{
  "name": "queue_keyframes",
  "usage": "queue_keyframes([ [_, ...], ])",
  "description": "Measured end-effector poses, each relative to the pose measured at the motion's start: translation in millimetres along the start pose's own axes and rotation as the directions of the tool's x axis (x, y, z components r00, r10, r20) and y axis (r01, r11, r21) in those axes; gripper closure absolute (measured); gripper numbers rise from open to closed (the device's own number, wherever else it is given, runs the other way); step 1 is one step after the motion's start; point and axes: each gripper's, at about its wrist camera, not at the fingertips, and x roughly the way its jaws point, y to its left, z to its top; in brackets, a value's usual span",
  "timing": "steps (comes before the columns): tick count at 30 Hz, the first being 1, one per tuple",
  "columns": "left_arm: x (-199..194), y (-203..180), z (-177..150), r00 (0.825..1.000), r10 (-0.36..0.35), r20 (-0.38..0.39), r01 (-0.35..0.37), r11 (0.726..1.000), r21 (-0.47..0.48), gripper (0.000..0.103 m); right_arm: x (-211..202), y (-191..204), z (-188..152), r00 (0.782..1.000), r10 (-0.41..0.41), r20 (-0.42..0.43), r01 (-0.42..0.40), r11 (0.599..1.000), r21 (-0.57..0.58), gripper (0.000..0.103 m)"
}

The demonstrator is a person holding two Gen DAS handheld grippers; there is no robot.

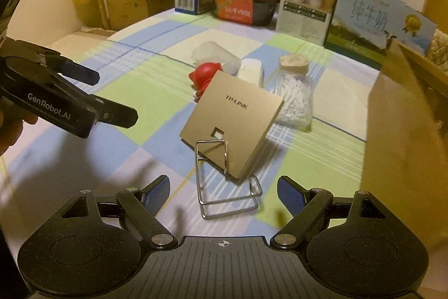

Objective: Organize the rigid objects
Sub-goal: 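Grasp the bent metal wire stand with the right gripper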

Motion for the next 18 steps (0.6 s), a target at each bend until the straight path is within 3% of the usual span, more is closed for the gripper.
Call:
queue_keyframes([
  [3,4.8,-0.4,0.0,0.999,0.038,-0.008,-0.038,0.999,0.020,0.001,11.0,-4.0,-0.4,1.000,0.010,-0.014,-0.010,1.000,0.011,0.022],
  [7,12.4,2.9,0.9,0.999,0.037,-0.031,-0.038,0.999,-0.013,0.001,19.0,-8.9,1.1,1.000,0.016,-0.019,-0.016,1.000,0.024,0.023],
  [18,16.6,-6.4,4.4,1.000,0.001,-0.026,-0.001,1.000,-0.009,0.001,26.1,-13.0,1.9,0.999,0.022,-0.033,-0.021,0.999,0.042,0.048],
])
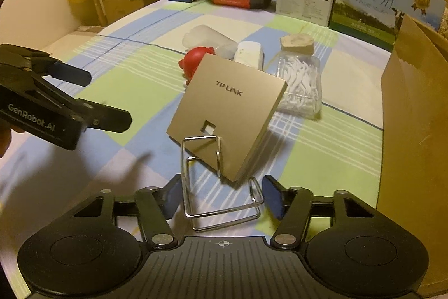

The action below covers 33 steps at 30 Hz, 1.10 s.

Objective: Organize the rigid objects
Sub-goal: 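Grasp the bent metal wire stand with the right gripper, then grasp the gold TP-LINK panel with the left gripper while the right gripper holds the wire stand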

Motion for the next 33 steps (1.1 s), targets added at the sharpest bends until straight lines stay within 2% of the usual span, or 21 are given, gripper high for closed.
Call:
queue_keyframes([
  [9,-0.7,1.2,-0.5,1.000,-0.006,0.001,0.006,1.000,-0.016,0.001,-6.2,6.6,-4.7,1.000,0.018,-0.009,-0.018,1.000,0.014,0.049],
  [14,-1.0,3.3,-0.9,1.000,-0.009,0.005,0.009,1.000,-0.028,0.001,-18.0,9.1,-7.7,0.999,0.036,0.009,-0.036,0.998,0.051,0.049],
  [18,-1.2,3.4,-1.9,1.000,-0.015,0.008,0.015,0.999,-0.028,0.001,-29.5,10.5,-9.2,0.999,0.017,0.032,-0.019,0.997,0.071,0.049],
  [25,-0.7,-6.2,-0.5,0.998,-0.051,0.021,0.051,0.999,-0.016,0.001,-50.7,5.6,-18.3,0.994,-0.081,0.078,0.070,0.987,0.144,0.050],
  [30,1.3,-21.0,3.5,0.996,-0.078,0.040,0.078,0.997,0.014,0.001,-66.8,-4.0,-9.0,0.977,-0.149,0.154,0.120,0.976,0.182,0.050],
  [33,4.3,-28.8,5.0,0.996,-0.079,0.048,0.078,0.997,0.025,0.001,-70.5,-10.3,-4.1,0.968,-0.187,0.165,0.152,0.968,0.200,0.050],
])
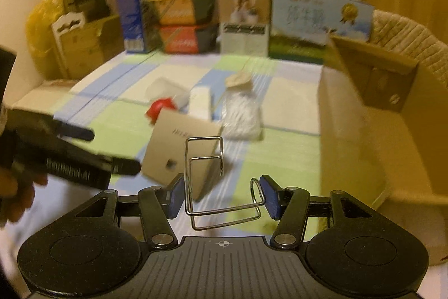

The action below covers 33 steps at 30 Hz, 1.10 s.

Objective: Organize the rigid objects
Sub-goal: 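Grasp the gold TP-LINK panel with the left gripper while the right gripper holds the wire stand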

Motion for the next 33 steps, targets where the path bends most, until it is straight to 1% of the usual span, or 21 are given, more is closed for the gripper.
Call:
queue_keyframes([
  [3,4.8,-5.5,3.7,1.000,-0.023,0.010,0.023,1.000,-0.008,0.001,1.9,-2.7,-1.6,1.000,-0.012,-0.014,0.012,1.000,0.012,0.050],
  [7,15.0,-13.7,9.1,0.999,-0.044,0.015,0.043,0.999,0.017,0.001,3.9,-3.7,-6.2,0.999,-0.025,-0.031,0.025,1.000,0.007,0.049],
  [10,16.5,-11.1,11.9,0.999,-0.026,0.020,0.026,0.999,0.026,0.001,11.7,-3.2,-7.3,0.997,-0.056,-0.045,0.055,0.998,-0.011,0.049],
  [13,12.2,1.1,11.9,1.000,-0.001,0.022,0.001,1.000,-0.012,0.001,24.3,-3.3,-7.0,0.996,-0.062,-0.067,0.062,0.998,-0.012,0.049],
  [16,7.0,13.2,10.8,1.000,0.008,0.029,-0.007,0.999,-0.043,0.001,38.6,-1.6,-5.5,0.994,-0.071,-0.087,0.069,0.997,-0.023,0.049],
  [19,3.8,21.2,9.5,0.999,0.023,0.029,-0.022,0.998,-0.051,0.001,44.6,2.4,-3.1,0.996,-0.030,-0.083,0.029,0.999,-0.015,0.049],
  [23,0.5,28.6,8.5,0.999,0.028,0.035,-0.026,0.998,-0.053,0.001,49.2,11.0,-1.6,0.994,0.079,-0.078,-0.081,0.997,-0.014,0.049],
  [24,1.3,29.0,8.3,0.999,0.032,0.033,-0.030,0.998,-0.051,0.001,49.8,11.4,-2.2,0.994,0.067,-0.081,-0.069,0.998,-0.012,0.049],
  [26,3.6,26.8,8.9,0.999,0.017,0.028,-0.017,1.000,-0.023,0.001,47.5,8.0,-3.0,0.996,0.038,-0.084,-0.038,0.999,-0.004,0.049],
  [29,10.3,14.5,11.4,0.999,-0.030,0.021,0.028,0.995,0.096,0.001,40.4,-1.2,-4.3,0.996,-0.010,-0.089,0.012,1.000,0.015,0.049],
  [31,16.1,4.5,13.0,0.998,-0.065,0.016,0.061,0.978,0.201,0.001,34.8,-5.9,-6.5,0.996,-0.026,-0.090,0.029,0.999,0.030,0.049],
  [33,23.1,-0.6,14.7,0.993,-0.114,0.006,0.108,0.959,0.263,0.001,31.1,-7.3,-8.6,0.995,-0.035,-0.089,0.038,0.999,0.033,0.049],
])
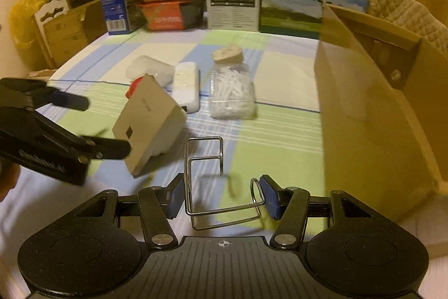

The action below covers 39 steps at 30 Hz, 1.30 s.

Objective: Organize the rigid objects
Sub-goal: 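Grasp the gold TP-LINK panel with the left gripper while the right gripper holds the wire stand, then carry the panel into the box and open the left gripper while the right carries the stand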

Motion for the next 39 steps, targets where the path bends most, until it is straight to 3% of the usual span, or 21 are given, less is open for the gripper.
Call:
queue_keyframes([
  [3,11.8,2.1,0.9,0.998,-0.054,-0.011,0.054,0.998,0.012,0.001,-2.6,0.0,-1.4,1.000,-0.004,0.003,0.004,1.000,0.005,0.049],
  [10,27.1,-3.9,5.0,0.999,-0.051,-0.014,0.052,0.995,0.081,0.001,0.0,-0.1,-1.1,1.000,-0.008,0.003,0.008,1.000,0.020,0.049],
  [13,31.1,-5.5,9.5,0.998,-0.062,-0.010,0.063,0.995,0.078,0.016,0.2,-0.9,-1.5,1.000,-0.011,0.003,0.011,1.000,0.024,0.049],
  [19,24.4,-9.3,15.3,0.999,-0.034,-0.010,0.034,0.998,0.060,0.019,-3.0,-0.5,0.2,1.000,-0.020,0.017,0.019,0.999,0.031,0.049],
  [24,3.2,-2.9,15.4,1.000,0.014,0.001,-0.014,1.000,-0.025,0.020,-12.0,0.7,0.8,0.999,-0.016,0.032,0.014,0.999,0.047,0.049],
  [27,-9.0,1.4,16.6,0.997,0.082,-0.007,-0.082,0.994,-0.065,0.020,-20.0,2.5,3.2,0.999,-0.011,0.049,0.009,0.998,0.056,0.049],
  [33,-50.3,7.2,19.0,0.985,0.170,-0.009,-0.167,0.958,-0.231,0.020,-47.3,4.2,13.9,0.995,-0.003,0.096,-0.005,0.997,0.079,0.049],
  [39,-92.8,-6.9,32.6,0.978,0.209,0.006,-0.199,0.939,-0.280,0.020,-87.6,2.3,29.7,0.990,-0.010,0.144,-0.004,0.995,0.097,0.049],
])
